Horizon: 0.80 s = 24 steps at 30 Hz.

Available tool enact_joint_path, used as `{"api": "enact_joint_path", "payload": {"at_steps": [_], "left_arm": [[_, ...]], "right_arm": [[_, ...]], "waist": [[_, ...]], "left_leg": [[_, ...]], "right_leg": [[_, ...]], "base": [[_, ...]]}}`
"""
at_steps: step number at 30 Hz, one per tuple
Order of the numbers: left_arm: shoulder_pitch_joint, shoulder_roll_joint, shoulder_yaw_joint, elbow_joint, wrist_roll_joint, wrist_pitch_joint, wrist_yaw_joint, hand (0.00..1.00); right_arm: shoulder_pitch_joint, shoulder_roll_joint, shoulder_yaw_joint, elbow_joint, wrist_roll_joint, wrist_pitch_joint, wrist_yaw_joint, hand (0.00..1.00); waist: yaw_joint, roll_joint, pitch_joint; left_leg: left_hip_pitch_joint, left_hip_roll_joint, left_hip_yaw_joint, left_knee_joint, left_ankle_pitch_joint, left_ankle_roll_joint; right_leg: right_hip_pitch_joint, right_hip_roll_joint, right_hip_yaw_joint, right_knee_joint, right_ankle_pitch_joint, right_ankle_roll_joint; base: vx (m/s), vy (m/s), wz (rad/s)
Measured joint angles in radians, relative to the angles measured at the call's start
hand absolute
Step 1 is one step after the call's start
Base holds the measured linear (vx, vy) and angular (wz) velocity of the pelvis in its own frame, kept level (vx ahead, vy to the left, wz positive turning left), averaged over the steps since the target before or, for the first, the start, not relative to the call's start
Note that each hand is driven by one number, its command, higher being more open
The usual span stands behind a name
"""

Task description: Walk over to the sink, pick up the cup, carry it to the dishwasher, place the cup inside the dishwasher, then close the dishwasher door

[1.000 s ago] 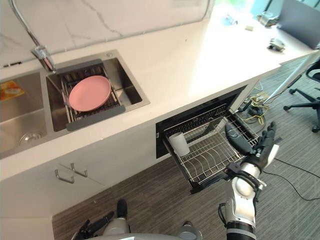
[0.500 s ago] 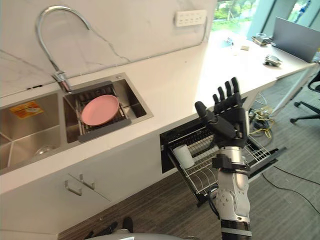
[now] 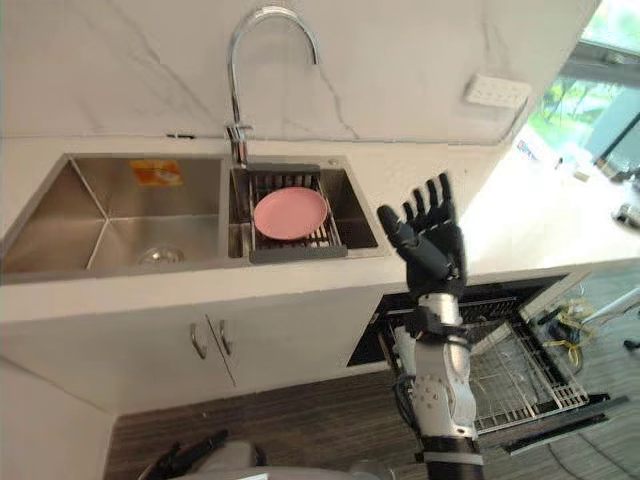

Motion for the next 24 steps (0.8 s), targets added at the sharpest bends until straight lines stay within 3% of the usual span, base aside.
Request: {"api": "enact_joint_path", "payload": {"at_steps": [1, 2, 3, 4, 5, 7, 11, 12, 18, 20, 24], "left_arm": [[0.0, 0.002, 0.002, 0.013, 0.014, 0.001, -0.009, 1.0], [0.002, 0.002, 0.009, 0.016, 0.014, 0.002, -0.01, 1.0], [0.002, 0.001, 0.013, 0.015, 0.015, 0.002, -0.011, 1.0], [0.011, 0.004, 0.026, 0.005, 0.017, 0.0, -0.011, 1.0], [0.009, -0.007, 0.027, 0.008, 0.029, -0.002, -0.008, 1.0], [0.029, -0.047, 0.035, -0.011, 0.057, -0.006, -0.014, 1.0], [0.032, -0.051, 0.061, -0.014, 0.072, -0.002, -0.013, 1.0], [0.054, -0.066, 0.072, -0.013, 0.094, 0.002, -0.013, 1.0], [0.054, -0.066, 0.072, -0.01, 0.094, 0.004, -0.014, 1.0], [0.044, -0.067, 0.073, -0.009, 0.093, 0.024, -0.014, 1.0], [0.028, -0.056, 0.061, 0.012, 0.023, 0.085, -0.008, 1.0]], "right_arm": [[0.002, -0.004, -0.006, -0.001, 0.031, -0.01, 0.013, 1.0], [0.012, -0.008, -0.022, -0.007, 0.031, -0.022, 0.015, 1.0], [0.017, -0.007, -0.033, -0.011, 0.03, -0.025, 0.015, 1.0], [0.023, -0.006, -0.037, -0.019, 0.029, -0.027, 0.013, 1.0], [0.025, -0.012, -0.038, -0.023, 0.029, -0.029, 0.016, 1.0], [0.031, -0.012, -0.037, -0.063, 0.029, -0.037, 0.014, 1.0], [0.033, -0.002, -0.038, -0.073, 0.029, -0.045, -0.001, 1.0], [0.064, 0.041, -0.036, -0.133, 0.025, -0.054, -0.018, 1.0], [0.064, 0.041, -0.028, -0.133, 0.025, -0.054, -0.021, 1.0], [0.062, 0.041, -0.024, -0.127, 0.025, -0.054, -0.036, 1.0], [0.035, 0.033, 0.04, -0.073, 0.025, -0.052, -0.066, 1.0]], "waist": [[-0.017, 0.0, 0.001], [-0.023, -0.002, 0.0], [-0.022, -0.006, -0.001], [-0.014, -0.027, -0.012], [-0.013, -0.015, -0.015], [-0.014, 0.039, -0.028], [-0.012, 0.045, -0.028], [-0.017, 0.068, -0.074], [-0.015, 0.068, -0.077], [-0.013, 0.074, -0.073], [-0.013, 0.079, -0.066]], "left_leg": [[0.005, -0.004, -0.031, -0.048, 0.017, 0.001], [0.016, -0.014, -0.033, -0.077, 0.049, -0.005], [0.028, -0.027, -0.032, -0.09, 0.068, -0.008], [0.046, -0.071, -0.03, -0.107, 0.07, -0.01], [0.055, -0.071, -0.038, -0.107, 0.068, -0.012], [0.061, -0.045, -0.025, -0.143, 0.08, -0.027], [0.098, -0.007, -0.013, -0.204, 0.104, -0.055], [0.189, -0.009, 0.046, -0.305, 0.105, -0.049], [0.175, -0.009, 0.047, -0.294, 0.098, -0.038], [0.16, 0.002, 0.087, -0.255, 0.095, -0.036], [0.165, 0.001, 0.078, -0.219, 0.094, -0.038]], "right_leg": [[-0.03, 0.063, 0.014, -0.054, 0.0, 0.0], [-0.035, 0.081, 0.006, -0.115, 0.01, -0.009], [-0.028, 0.075, -0.001, -0.147, 0.027, -0.013], [-0.022, 0.047, -0.007, -0.204, 0.084, -0.019], [-0.01, 0.042, -0.023, -0.197, 0.073, -0.017], [0.006, 0.057, -0.05, -0.255, 0.078, -0.023], [0.049, 0.089, -0.059, -0.316, 0.098, -0.039], [0.127, 0.088, -0.022, -0.408, 0.12, -0.025], [0.13, 0.081, -0.047, -0.409, 0.12, -0.025], [0.125, 0.073, -0.08, -0.37, 0.119, -0.024], [0.02, 0.029, -0.162, -0.08, 0.068, -0.046]], "base": [[0.06, -0.037, 0.88], [0.06, -0.071, 0.94], [0.06, -0.118, 0.76], [0.06, -0.12, 0.46], [0.13, -0.162, 0.4], [0.15, -0.118, 0.26], [0.14, -0.072, 0.0], [0.06, -0.03, -0.03], [0.0, -0.002, 0.09], [-0.03, -0.01, 0.37], [-0.07, -0.009, 0.28]]}}
